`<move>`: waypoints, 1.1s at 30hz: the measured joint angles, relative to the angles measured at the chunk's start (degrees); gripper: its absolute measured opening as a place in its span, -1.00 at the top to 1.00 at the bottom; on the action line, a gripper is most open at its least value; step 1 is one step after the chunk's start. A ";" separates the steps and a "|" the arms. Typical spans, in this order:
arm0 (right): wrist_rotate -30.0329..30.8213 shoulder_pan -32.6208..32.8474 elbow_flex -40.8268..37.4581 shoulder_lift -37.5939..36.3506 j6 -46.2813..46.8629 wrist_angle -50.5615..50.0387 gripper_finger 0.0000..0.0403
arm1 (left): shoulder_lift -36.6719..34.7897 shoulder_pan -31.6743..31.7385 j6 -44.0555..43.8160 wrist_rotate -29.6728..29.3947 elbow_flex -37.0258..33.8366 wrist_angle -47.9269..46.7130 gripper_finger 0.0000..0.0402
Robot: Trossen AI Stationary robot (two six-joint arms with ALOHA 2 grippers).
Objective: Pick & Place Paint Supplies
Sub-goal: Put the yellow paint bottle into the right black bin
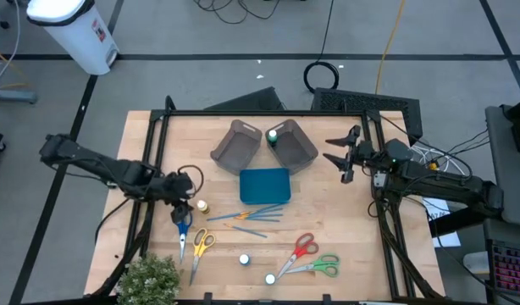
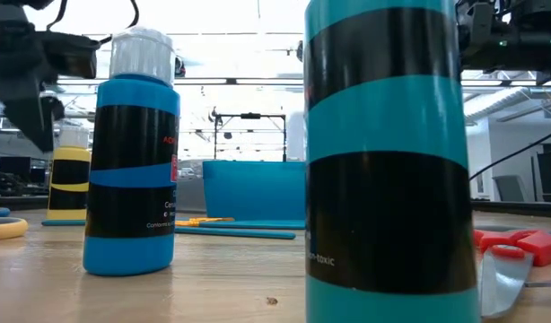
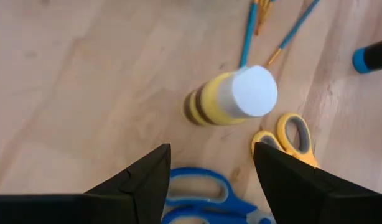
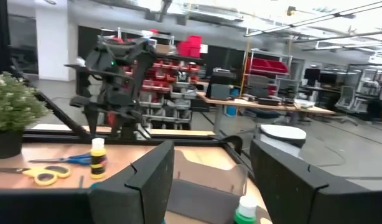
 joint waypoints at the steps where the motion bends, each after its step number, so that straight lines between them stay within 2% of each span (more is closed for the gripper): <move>1: -0.80 -0.01 0.00 0.00 0.00 -0.01 0.00 | -0.02 -0.83 -0.11 -0.19 -1.42 2.45 -0.19; 10: -1.09 0.01 0.00 -0.01 -0.09 -0.09 0.00 | 0.02 -5.90 -0.44 -0.60 -15.60 20.79 -0.19; 15: -1.09 0.01 0.00 0.00 -0.20 0.07 0.00 | -0.02 -6.00 -0.18 -5.26 -21.29 30.85 -0.19; 23: -1.05 0.01 0.00 0.00 -0.66 0.11 0.00 | 0.00 -6.02 1.95 -14.42 -24.43 37.32 -0.19; 29: -1.03 0.01 0.00 0.00 -0.68 0.09 0.00 | -0.02 -6.02 11.78 -15.81 -27.69 51.06 -0.19; 33: -1.02 -0.01 0.00 0.00 -0.61 0.09 0.00 | 0.04 -6.02 13.78 -18.62 -29.24 52.96 -0.19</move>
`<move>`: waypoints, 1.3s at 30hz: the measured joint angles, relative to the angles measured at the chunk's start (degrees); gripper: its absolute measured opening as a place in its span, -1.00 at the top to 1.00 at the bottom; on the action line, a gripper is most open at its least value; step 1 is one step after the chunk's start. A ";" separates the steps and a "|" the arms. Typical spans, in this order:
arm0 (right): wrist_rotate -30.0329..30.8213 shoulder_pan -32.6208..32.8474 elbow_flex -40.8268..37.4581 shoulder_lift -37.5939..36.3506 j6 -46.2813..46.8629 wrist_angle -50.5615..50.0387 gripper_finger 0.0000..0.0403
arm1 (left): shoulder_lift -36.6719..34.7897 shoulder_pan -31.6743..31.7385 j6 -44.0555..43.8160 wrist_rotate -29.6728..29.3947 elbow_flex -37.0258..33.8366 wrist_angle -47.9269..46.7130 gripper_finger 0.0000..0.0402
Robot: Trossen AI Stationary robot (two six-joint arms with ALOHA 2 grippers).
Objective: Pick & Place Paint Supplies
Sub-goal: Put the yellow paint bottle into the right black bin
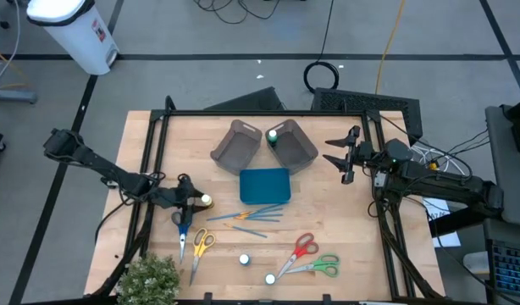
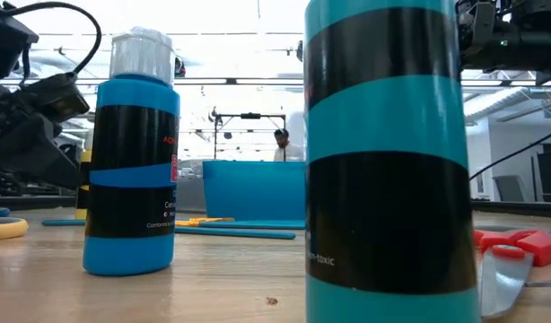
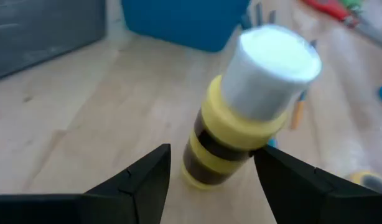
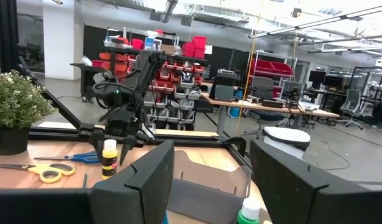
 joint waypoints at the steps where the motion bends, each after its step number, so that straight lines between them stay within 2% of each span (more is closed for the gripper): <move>1: 0.01 0.01 0.00 0.00 0.11 -0.02 0.00 | 0.12 0.00 -0.14 -0.61 0.00 -0.13 -0.19; 8: -0.03 0.01 0.00 0.02 0.13 -0.24 0.00 | 4.40 0.00 0.54 -1.31 0.07 3.28 -0.19; 14: -0.04 0.01 0.00 0.02 0.15 -0.24 0.00 | 12.14 0.00 4.94 -1.65 0.13 13.06 -0.19; 21: -0.05 -0.01 0.00 0.02 0.15 -0.24 0.00 | 21.61 0.00 5.39 -1.90 0.13 19.57 -0.18; 25: -0.05 -0.01 0.00 0.02 0.18 -0.24 0.00 | 25.17 0.00 6.10 -2.79 0.13 26.26 -0.03; 31: -0.05 0.01 0.00 0.02 0.18 -0.24 0.00 | 25.67 0.04 6.63 -2.83 0.22 35.24 0.41; 36: -0.07 0.01 0.00 0.00 0.18 -0.22 0.00 | 23.25 0.53 3.20 -4.37 2.49 37.50 0.42; 39: -0.06 0.00 0.00 0.02 0.19 -0.01 0.00 | 21.72 1.65 7.27 -4.55 6.81 36.41 0.42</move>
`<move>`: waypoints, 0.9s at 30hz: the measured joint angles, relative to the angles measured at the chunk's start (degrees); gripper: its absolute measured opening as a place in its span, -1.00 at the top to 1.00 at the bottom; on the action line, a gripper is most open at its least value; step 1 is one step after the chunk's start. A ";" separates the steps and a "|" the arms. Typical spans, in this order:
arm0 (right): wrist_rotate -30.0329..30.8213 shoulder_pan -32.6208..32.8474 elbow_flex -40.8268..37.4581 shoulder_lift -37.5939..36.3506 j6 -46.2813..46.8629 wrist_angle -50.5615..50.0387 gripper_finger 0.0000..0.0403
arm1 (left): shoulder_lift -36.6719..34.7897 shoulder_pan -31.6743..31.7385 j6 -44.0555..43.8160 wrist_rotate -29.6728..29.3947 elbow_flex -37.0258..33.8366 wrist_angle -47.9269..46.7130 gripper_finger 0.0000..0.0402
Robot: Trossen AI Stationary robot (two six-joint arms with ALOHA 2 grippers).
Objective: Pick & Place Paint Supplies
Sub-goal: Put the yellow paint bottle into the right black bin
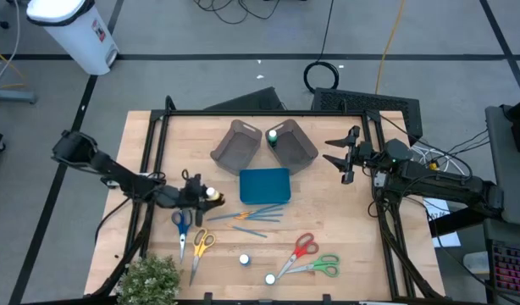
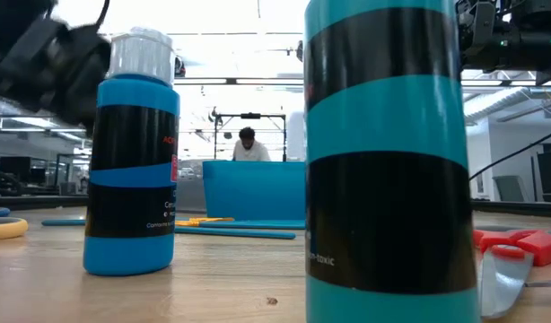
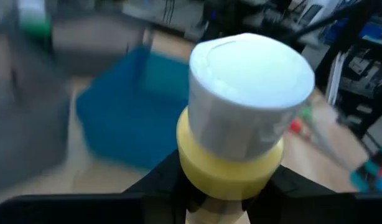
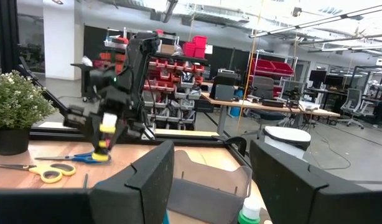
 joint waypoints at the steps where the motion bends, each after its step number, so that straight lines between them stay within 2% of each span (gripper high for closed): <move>1: 0.01 0.00 0.00 0.01 0.00 0.04 0.00 | -0.50 0.48 2.24 -0.01 2.02 -1.42 0.42; 4: 0.01 0.01 0.00 0.04 0.01 0.19 0.00 | -1.33 2.26 9.03 0.77 10.57 -10.65 0.42; 6: 0.03 -0.01 0.00 0.09 0.32 0.85 0.00 | -1.09 3.82 12.00 1.81 18.11 -21.93 0.41; 9: 0.03 0.00 0.02 0.11 0.43 1.36 0.00 | 1.72 7.16 13.08 1.54 30.11 -38.15 0.41; 11: 0.02 0.00 0.02 0.15 0.41 1.34 0.00 | 4.22 9.58 13.11 0.49 36.46 -44.82 0.41; 15: 0.01 0.01 0.02 0.39 0.43 1.32 0.00 | 11.39 14.79 16.89 2.54 45.29 -45.77 0.41; 20: 0.02 0.01 0.02 0.89 0.46 1.21 0.00 | 22.98 20.36 19.49 13.88 53.56 -45.11 0.41; 23: 0.03 0.01 0.26 1.25 1.98 1.15 0.00 | 29.40 22.67 19.41 18.45 59.06 -45.61 0.41; 25: 0.04 0.63 2.39 2.01 2.07 -0.82 -0.05 | 32.99 23.79 19.38 20.33 62.53 -46.48 0.41; 27: 0.01 1.87 6.75 3.31 1.25 -7.22 -0.14 | 35.80 24.57 19.58 21.36 65.65 -47.69 0.41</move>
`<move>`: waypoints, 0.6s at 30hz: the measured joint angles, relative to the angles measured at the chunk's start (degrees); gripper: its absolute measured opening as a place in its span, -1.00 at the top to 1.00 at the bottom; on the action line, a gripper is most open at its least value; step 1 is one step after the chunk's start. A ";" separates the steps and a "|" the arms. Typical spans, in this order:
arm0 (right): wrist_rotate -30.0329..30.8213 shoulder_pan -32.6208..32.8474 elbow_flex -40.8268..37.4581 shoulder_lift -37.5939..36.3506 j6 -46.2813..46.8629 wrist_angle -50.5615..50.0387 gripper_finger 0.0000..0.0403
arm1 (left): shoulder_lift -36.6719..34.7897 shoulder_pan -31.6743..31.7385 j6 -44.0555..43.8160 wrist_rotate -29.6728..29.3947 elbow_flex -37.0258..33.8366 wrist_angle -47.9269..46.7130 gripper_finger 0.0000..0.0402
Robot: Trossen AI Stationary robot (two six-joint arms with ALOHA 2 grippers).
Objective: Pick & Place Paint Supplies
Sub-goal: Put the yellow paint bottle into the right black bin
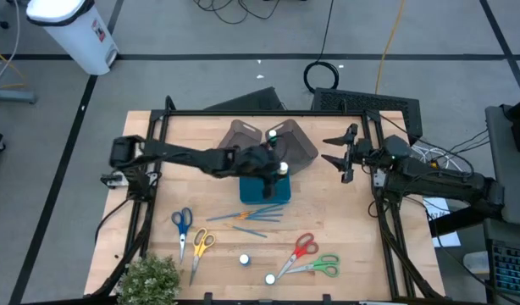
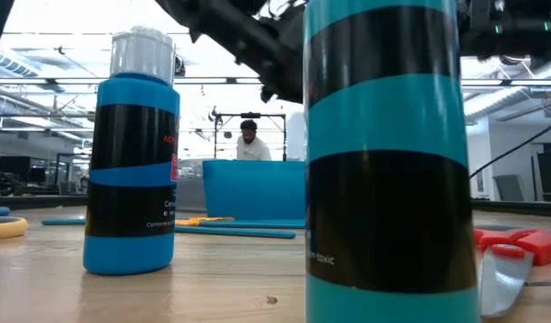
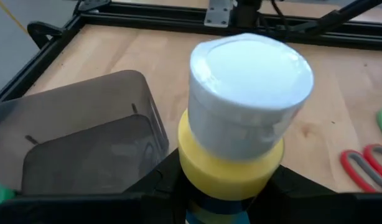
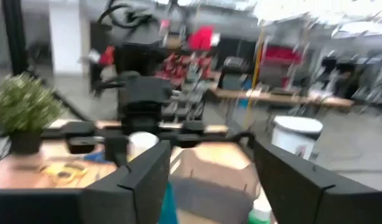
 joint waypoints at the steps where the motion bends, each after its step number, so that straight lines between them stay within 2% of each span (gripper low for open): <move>1: 0.01 0.72 3.36 1.04 -0.57 -4.70 -0.19 | 1.12 0.30 0.05 0.13 1.38 -0.49 0.41; 5: 1.43 3.71 18.71 8.97 -0.93 -25.73 -0.44 | 4.23 1.36 0.07 1.48 4.53 -1.05 0.41; 10: 4.03 7.29 34.12 22.70 -2.90 -42.46 -0.57 | 6.06 2.12 0.04 2.67 5.42 -0.87 0.41; 13: 4.74 8.62 38.58 30.26 -4.14 -46.98 -0.57 | 6.06 2.12 -0.06 2.65 5.44 -0.94 0.41; 18: 4.74 10.23 39.81 38.50 -4.29 -45.96 -0.53 | 6.06 1.53 0.00 2.65 5.44 -1.02 0.40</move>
